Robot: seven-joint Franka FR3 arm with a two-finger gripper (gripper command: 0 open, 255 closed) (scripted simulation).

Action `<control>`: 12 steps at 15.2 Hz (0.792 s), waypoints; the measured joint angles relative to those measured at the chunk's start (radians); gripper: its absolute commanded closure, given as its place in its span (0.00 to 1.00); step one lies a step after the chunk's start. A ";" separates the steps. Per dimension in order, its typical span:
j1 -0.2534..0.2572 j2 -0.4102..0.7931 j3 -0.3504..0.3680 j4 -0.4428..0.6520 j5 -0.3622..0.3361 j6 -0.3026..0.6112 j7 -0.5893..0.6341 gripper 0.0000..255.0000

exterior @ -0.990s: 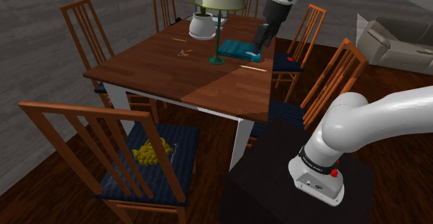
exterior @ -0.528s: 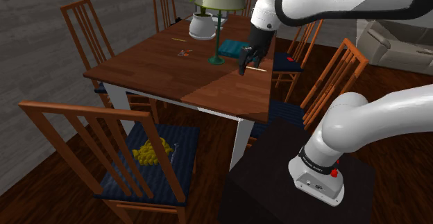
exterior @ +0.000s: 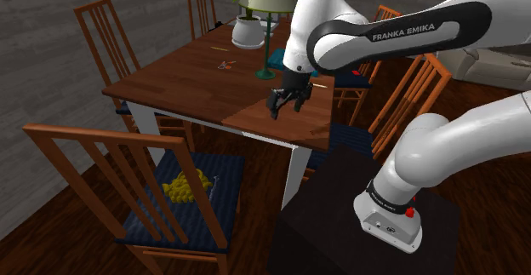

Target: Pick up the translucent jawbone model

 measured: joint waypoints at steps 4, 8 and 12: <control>-0.001 0.116 0.087 -0.018 0.044 0.126 0.139 0.00; -0.015 0.245 0.161 -0.017 0.063 0.247 0.268 0.00; -0.039 0.416 0.244 0.025 0.038 0.369 0.431 0.00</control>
